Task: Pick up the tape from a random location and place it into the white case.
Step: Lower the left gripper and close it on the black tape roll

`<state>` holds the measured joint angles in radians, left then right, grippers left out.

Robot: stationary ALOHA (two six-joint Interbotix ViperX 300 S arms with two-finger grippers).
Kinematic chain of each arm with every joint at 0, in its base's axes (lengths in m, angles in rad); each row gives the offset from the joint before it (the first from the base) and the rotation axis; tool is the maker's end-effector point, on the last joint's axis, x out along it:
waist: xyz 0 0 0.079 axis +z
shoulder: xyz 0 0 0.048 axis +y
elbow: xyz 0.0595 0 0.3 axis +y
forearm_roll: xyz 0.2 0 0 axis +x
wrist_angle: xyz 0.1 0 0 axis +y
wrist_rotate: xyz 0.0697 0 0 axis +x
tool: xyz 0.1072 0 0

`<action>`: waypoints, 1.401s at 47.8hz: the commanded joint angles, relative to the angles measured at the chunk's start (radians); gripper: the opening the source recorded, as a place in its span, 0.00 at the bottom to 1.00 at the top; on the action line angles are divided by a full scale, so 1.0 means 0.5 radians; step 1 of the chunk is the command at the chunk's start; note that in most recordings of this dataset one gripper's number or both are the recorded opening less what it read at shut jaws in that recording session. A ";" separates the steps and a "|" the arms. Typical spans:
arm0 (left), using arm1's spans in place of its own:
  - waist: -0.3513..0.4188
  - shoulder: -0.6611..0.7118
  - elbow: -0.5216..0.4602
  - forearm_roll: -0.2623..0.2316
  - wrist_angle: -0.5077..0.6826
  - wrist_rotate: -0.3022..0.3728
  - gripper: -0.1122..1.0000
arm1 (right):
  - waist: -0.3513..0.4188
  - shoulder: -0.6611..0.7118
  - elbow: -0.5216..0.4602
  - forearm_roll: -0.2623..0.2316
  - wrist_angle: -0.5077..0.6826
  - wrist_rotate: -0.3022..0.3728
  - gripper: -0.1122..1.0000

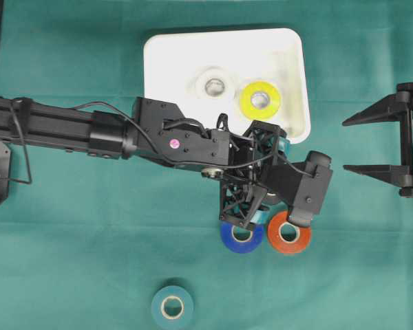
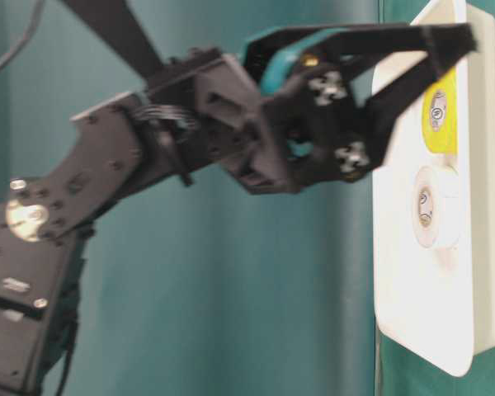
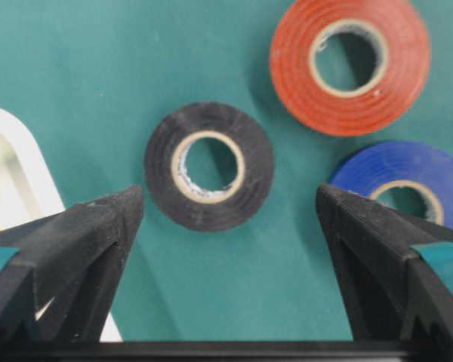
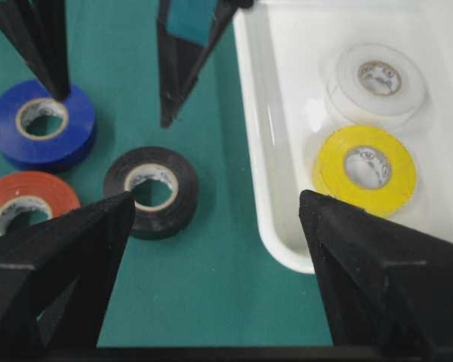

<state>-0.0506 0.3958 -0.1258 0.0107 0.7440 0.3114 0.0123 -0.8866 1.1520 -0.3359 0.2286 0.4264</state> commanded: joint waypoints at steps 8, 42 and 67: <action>0.009 0.067 -0.015 0.009 -0.034 0.031 0.94 | -0.003 0.037 -0.018 -0.003 -0.040 -0.006 0.85; -0.031 0.242 -0.006 0.009 -0.135 0.071 0.94 | -0.003 0.055 -0.015 -0.006 -0.040 -0.006 0.85; -0.037 0.313 0.003 0.009 -0.169 0.067 0.93 | -0.006 0.067 -0.012 -0.003 -0.052 -0.006 0.85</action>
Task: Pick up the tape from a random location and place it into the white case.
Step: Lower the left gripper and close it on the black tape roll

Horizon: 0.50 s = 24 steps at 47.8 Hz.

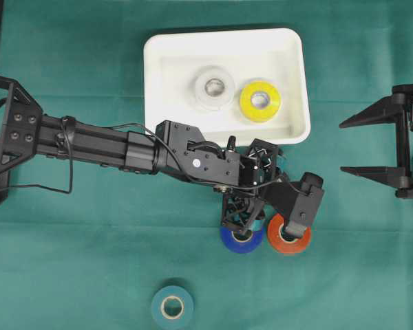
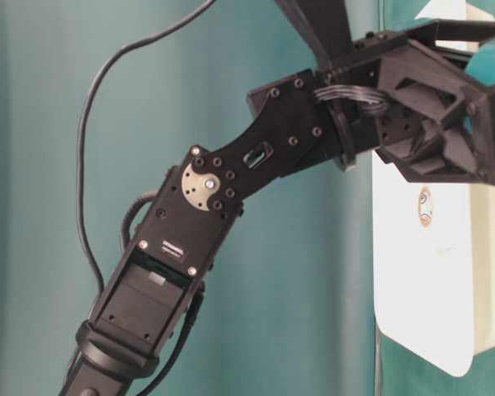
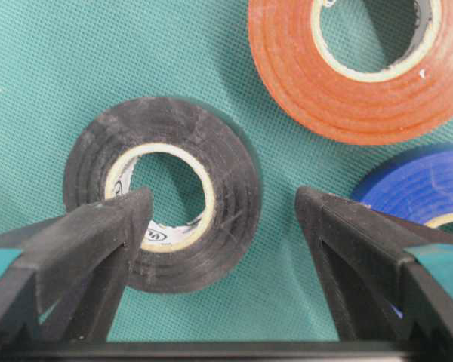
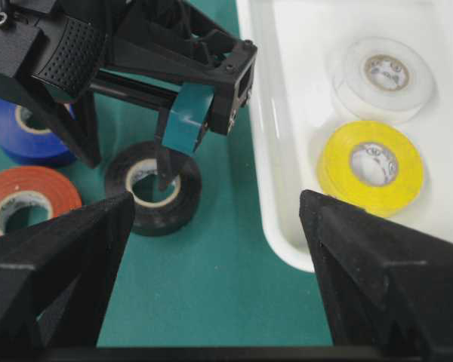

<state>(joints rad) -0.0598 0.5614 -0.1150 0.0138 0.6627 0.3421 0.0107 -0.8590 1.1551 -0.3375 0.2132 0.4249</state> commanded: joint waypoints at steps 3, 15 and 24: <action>-0.018 -0.015 -0.018 0.003 -0.006 0.006 0.93 | -0.003 0.012 -0.021 -0.003 -0.028 -0.003 0.85; -0.021 -0.009 -0.015 0.003 0.000 0.006 0.93 | -0.003 0.015 -0.018 -0.003 -0.028 -0.003 0.85; -0.043 -0.012 -0.009 0.003 0.015 0.015 0.71 | -0.003 0.015 -0.018 0.000 -0.028 -0.003 0.85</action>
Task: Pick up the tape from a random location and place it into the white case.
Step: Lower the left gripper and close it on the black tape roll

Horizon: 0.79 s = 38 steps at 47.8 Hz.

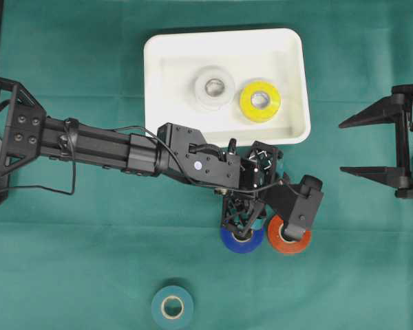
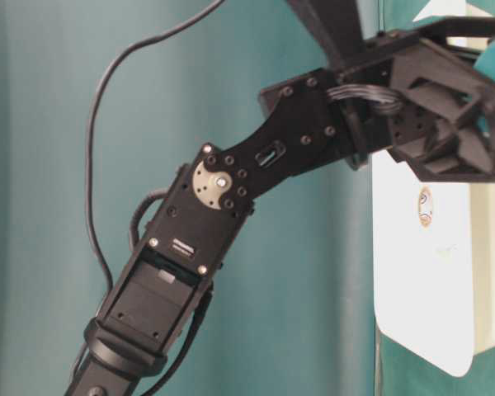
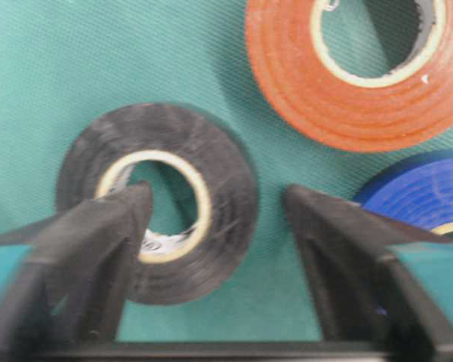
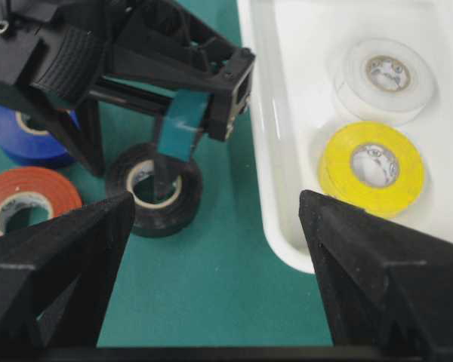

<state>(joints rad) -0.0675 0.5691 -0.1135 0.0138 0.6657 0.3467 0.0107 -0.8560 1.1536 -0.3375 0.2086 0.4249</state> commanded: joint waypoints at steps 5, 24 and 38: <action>-0.034 -0.028 -0.018 0.003 0.058 0.043 0.44 | -0.003 0.009 -0.018 -0.003 -0.018 -0.003 0.86; -0.040 -0.031 -0.031 0.000 0.101 0.067 0.26 | -0.003 0.012 -0.015 -0.003 -0.025 -0.003 0.85; -0.037 -0.040 -0.028 0.000 0.101 0.067 0.26 | -0.003 0.012 -0.015 0.000 -0.025 -0.003 0.85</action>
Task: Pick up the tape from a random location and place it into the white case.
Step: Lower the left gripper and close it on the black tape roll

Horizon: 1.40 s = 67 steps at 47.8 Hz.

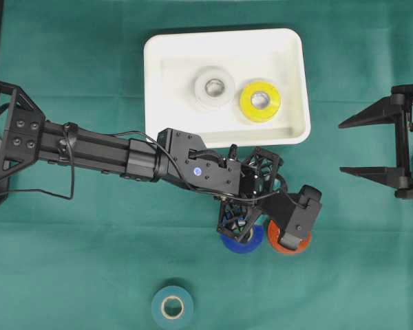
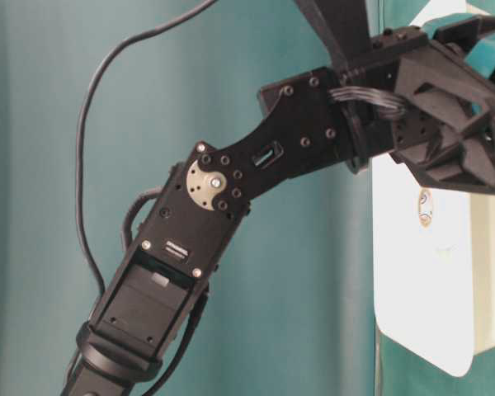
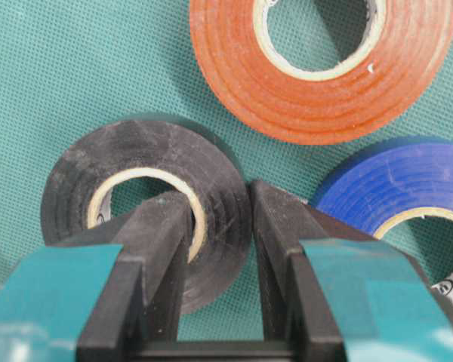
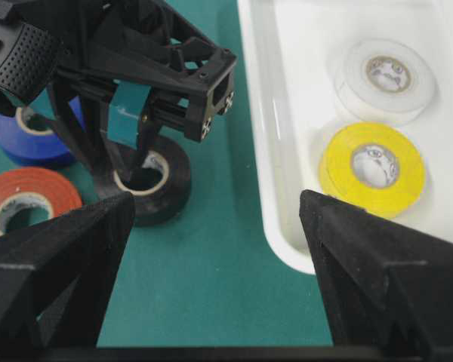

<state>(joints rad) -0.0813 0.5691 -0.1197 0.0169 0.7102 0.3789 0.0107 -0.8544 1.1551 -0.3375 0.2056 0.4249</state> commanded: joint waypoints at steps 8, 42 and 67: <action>-0.009 -0.061 -0.015 -0.006 0.018 0.000 0.26 | -0.003 0.009 -0.018 0.000 -0.018 -0.003 0.85; -0.009 -0.285 -0.058 -0.009 0.126 -0.003 0.26 | -0.003 0.009 -0.018 0.000 -0.018 -0.003 0.85; -0.003 -0.568 -0.172 0.000 0.334 0.006 0.26 | -0.003 0.009 -0.021 0.000 -0.018 -0.003 0.85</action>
<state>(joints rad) -0.0828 0.3436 -0.1718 0.0138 0.8667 0.3804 0.0092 -0.8544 1.1536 -0.3375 0.2056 0.4249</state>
